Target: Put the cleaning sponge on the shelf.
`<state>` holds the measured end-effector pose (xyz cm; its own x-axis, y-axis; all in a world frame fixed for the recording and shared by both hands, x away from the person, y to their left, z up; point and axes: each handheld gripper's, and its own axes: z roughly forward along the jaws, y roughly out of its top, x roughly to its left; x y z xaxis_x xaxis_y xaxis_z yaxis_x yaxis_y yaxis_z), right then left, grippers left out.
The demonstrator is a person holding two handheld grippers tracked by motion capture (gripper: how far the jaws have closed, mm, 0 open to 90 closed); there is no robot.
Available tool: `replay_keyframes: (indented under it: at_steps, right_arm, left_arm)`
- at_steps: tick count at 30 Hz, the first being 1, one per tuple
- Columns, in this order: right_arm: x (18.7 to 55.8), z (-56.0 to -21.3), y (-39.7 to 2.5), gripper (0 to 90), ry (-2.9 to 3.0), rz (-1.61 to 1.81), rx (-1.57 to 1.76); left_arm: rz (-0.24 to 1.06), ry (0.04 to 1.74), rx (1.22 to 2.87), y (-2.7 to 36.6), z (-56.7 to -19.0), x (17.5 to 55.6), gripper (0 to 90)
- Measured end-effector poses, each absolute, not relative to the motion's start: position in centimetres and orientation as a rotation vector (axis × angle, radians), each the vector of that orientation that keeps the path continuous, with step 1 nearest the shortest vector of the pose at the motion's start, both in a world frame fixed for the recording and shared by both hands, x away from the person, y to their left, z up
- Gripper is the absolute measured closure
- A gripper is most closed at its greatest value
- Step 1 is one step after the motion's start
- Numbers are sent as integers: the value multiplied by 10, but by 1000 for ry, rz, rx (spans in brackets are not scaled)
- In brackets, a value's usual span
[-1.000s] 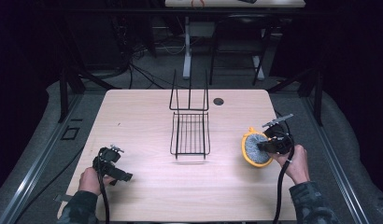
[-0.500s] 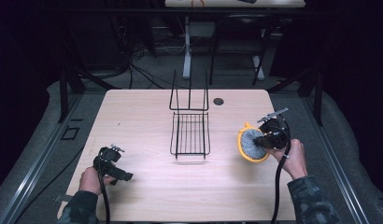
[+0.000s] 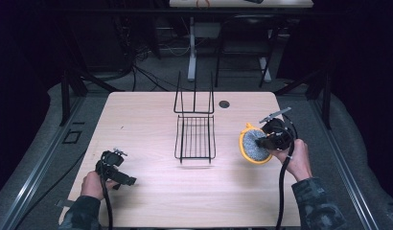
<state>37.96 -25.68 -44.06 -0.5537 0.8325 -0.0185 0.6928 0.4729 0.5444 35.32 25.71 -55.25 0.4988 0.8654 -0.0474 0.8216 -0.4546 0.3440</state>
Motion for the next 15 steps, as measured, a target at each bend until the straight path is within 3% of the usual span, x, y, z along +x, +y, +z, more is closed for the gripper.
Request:
replay_keyframes:
  at_steps: [15]
  right_arm:
    - [384,-432,-241,866,2462,721,1248]
  left_arm:
    - [191,1412,2429,256,-553,353,4]
